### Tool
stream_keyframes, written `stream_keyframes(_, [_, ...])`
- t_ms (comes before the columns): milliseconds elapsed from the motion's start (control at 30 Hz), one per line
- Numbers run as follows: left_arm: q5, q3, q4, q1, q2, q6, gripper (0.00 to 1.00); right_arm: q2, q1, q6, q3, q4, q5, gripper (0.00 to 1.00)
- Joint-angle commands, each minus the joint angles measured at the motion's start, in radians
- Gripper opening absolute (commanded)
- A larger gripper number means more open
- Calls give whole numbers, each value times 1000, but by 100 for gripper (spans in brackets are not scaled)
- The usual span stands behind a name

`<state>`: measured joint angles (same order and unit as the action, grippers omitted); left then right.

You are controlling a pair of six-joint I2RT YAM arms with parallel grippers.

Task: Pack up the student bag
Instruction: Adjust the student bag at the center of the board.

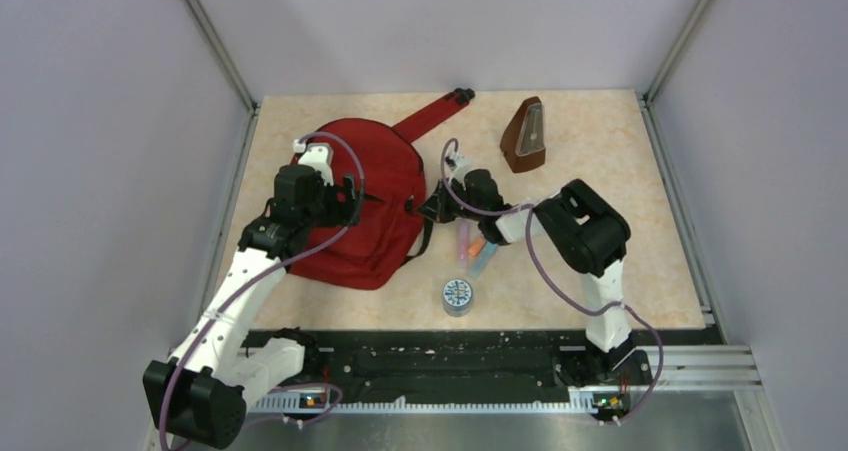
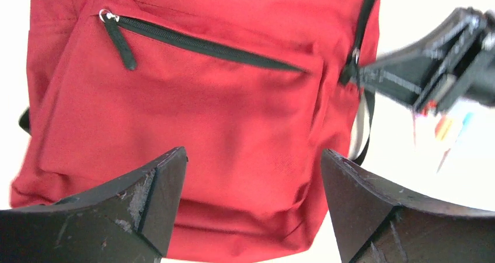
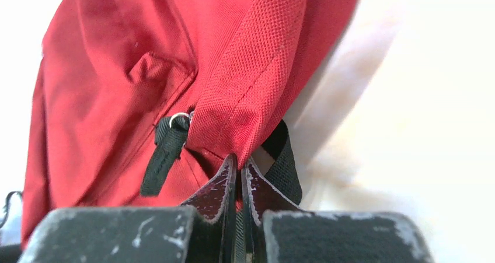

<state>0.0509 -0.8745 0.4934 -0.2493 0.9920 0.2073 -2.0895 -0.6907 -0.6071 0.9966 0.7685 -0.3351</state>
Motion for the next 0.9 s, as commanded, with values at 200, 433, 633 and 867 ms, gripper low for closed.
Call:
stream_keyframes(200, [-103, -7, -66, 5, -27, -9, 91, 62, 303, 283, 235, -351, -11, 23])
stream_keyframes(433, [-90, 103, -144, 5, -97, 318, 94, 150, 310, 334, 277, -431, -28, 70])
stream_keyframes(633, [88, 254, -301, 6, -118, 358, 95, 305, 302, 345, 187, -461, 20, 73])
stream_keyframes(867, [88, 255, -404, 43, 24, 326, 96, 456, 199, 373, 98, -480, 40, 72])
